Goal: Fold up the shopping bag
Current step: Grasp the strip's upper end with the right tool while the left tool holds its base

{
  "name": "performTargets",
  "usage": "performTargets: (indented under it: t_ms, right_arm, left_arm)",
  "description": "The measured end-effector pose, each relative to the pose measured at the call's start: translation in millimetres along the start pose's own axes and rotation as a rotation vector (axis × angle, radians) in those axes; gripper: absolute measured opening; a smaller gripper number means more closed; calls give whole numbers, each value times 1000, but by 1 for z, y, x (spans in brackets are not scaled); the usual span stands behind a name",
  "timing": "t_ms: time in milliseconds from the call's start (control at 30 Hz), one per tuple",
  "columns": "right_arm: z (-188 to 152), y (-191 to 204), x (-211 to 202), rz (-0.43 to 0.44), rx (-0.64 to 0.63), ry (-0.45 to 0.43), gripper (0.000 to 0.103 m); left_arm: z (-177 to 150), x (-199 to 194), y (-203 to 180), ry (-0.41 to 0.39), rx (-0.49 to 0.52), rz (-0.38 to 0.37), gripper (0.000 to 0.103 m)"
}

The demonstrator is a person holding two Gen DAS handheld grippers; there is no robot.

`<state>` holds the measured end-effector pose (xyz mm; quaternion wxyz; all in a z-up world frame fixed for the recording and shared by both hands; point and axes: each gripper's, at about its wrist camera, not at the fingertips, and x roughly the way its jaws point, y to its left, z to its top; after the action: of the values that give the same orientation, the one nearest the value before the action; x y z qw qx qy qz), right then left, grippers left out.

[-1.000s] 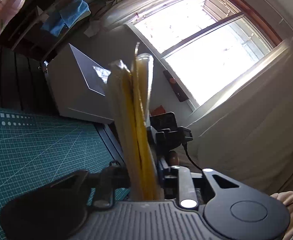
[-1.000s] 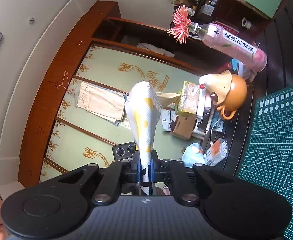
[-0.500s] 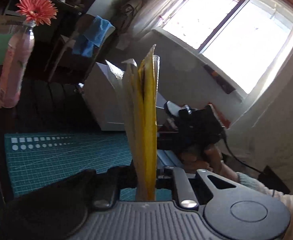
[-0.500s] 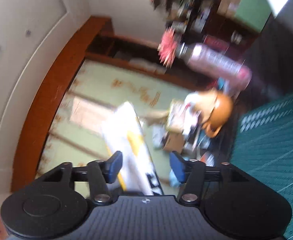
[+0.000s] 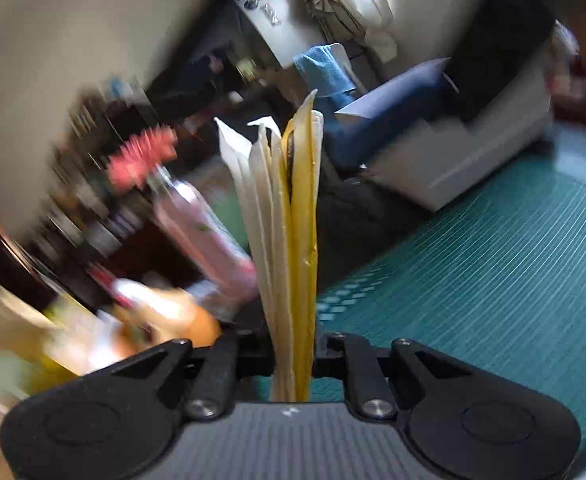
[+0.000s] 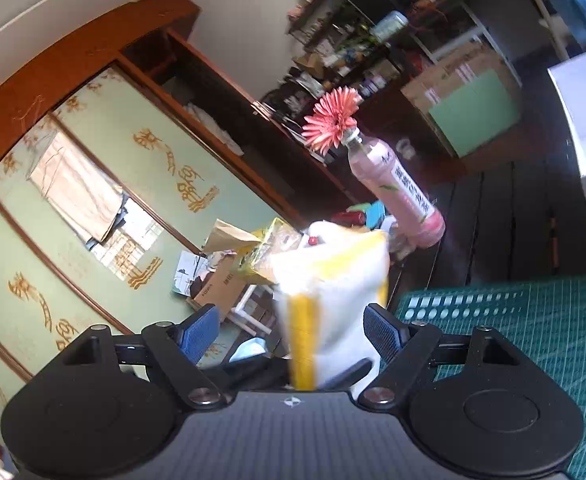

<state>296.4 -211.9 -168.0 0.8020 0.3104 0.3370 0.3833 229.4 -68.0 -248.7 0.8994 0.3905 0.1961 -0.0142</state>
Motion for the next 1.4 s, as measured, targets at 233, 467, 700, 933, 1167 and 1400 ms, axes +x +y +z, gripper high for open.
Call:
performTargets:
  t_ms: [233, 467, 700, 933, 1167, 1400]
  right_arm:
    - [3, -20, -2, -117, 231, 3, 72]
    - [-1, -39, 9, -187, 356, 35, 42]
    - [-6, -45, 8, -205, 406, 75, 15]
    - [-7, -39, 12, -191, 391, 87, 13]
    - [-12, -42, 19, -167, 419, 122, 13]
    - [-12, -41, 20, -164, 412, 124, 13]
  left_arm:
    - [-7, 7, -26, -46, 138, 99, 13]
    - [-13, 15, -34, -66, 212, 169, 14]
    - [-16, 20, -35, -61, 243, 177, 19]
    - [-14, 21, -31, -112, 240, 208, 21]
    - [-3, 15, -30, -118, 212, 196, 21]
    - [11, 6, -25, -19, 164, 142, 22]
